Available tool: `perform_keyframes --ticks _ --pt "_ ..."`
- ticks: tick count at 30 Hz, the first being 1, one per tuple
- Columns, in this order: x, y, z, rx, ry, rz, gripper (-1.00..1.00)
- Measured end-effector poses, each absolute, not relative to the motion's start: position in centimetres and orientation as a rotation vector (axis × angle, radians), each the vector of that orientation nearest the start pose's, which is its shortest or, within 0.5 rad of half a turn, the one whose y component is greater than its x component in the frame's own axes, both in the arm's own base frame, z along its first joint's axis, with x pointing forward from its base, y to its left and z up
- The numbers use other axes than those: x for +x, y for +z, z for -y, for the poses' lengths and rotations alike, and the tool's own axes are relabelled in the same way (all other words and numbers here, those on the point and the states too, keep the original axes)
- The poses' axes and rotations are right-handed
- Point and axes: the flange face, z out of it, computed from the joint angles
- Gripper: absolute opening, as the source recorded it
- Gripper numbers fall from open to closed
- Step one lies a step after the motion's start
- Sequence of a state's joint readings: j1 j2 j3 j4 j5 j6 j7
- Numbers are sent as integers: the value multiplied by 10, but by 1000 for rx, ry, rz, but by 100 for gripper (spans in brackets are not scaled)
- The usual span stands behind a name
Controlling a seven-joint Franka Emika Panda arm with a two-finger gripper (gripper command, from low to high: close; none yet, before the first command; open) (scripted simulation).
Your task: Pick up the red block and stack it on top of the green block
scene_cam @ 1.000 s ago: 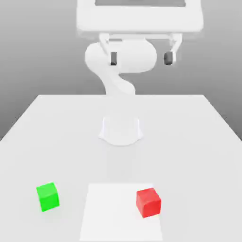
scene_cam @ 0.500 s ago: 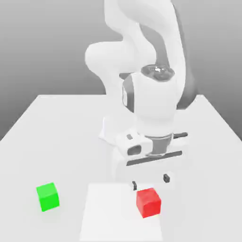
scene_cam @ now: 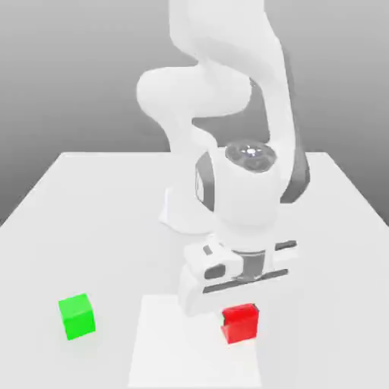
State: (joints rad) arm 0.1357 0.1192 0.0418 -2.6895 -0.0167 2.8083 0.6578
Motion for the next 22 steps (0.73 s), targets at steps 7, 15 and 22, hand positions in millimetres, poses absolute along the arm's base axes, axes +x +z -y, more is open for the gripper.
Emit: perform_keyframes --ticks 7,15,22 --pt "410 226 69 -3022 -1 -881 -100" --pt "353 232 233 -2957 1 -1057 -100" --pt "367 183 210 -2995 2 -946 100"
